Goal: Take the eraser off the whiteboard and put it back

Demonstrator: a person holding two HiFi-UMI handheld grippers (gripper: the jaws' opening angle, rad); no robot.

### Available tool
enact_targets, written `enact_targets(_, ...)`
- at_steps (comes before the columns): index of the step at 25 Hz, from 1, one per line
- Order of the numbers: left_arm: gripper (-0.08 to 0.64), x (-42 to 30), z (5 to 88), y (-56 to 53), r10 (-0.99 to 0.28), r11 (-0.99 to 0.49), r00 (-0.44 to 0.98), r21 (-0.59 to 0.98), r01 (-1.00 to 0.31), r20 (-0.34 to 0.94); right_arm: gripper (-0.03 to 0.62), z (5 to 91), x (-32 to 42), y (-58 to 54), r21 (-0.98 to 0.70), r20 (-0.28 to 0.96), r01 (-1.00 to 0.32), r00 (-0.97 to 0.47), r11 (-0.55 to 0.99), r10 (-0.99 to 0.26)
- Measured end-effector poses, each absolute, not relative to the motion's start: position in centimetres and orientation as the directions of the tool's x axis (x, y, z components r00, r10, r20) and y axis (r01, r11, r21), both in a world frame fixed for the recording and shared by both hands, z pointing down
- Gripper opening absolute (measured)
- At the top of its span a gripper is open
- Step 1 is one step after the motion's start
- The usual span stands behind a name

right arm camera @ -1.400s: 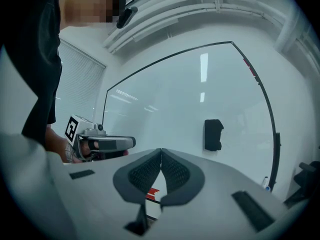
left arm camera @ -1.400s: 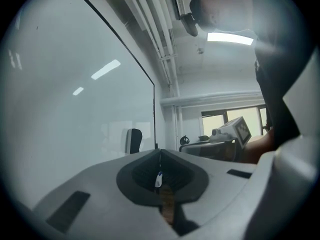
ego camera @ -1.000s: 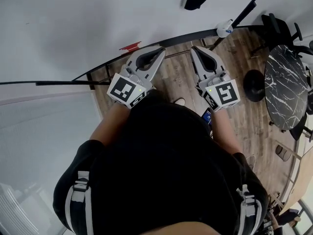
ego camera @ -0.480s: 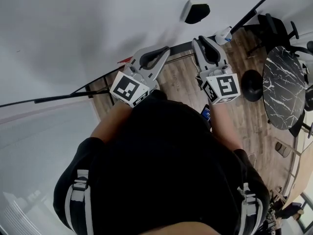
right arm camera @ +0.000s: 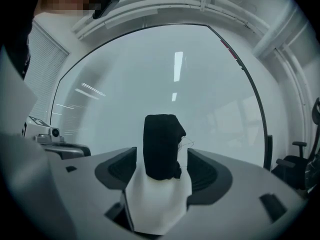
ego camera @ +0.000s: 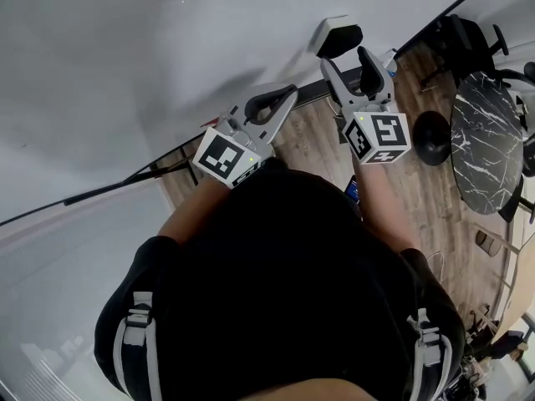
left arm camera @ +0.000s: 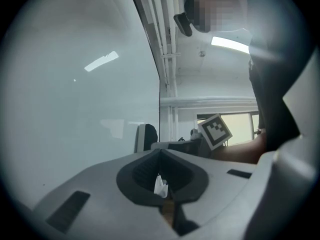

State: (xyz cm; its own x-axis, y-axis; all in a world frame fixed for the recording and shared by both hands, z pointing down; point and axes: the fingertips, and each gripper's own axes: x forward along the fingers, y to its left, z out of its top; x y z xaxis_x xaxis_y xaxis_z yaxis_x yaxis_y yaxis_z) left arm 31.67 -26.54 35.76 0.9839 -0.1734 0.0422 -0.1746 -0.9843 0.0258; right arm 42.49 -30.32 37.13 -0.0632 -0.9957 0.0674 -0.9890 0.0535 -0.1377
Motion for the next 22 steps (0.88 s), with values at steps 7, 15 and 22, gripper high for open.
enact_targets(7,0.006,32.0,36.1,-28.3,-0.154,-0.987,0.987,0.043,-0.156,0.042,0.316,37.6,42.0,-33.0,-0.145,0.082,-0.987,-0.077,0.065,-0.994)
enact_targets(15,0.006,31.5,36.2,-29.1,-0.149,-0.988,0.988,0.035,-0.151,0.047,0.228,37.3,41.9,-33.5,-0.126,0.070,-0.991,-0.043,0.034,-0.997)
enact_targets(22,0.006,31.3,36.8,-29.0,-0.159,-0.986,0.986,0.048,-0.162,0.056,0.221,37.4,42.1,-32.9,-0.114,0.068,-0.993,-0.046,0.038,-0.997)
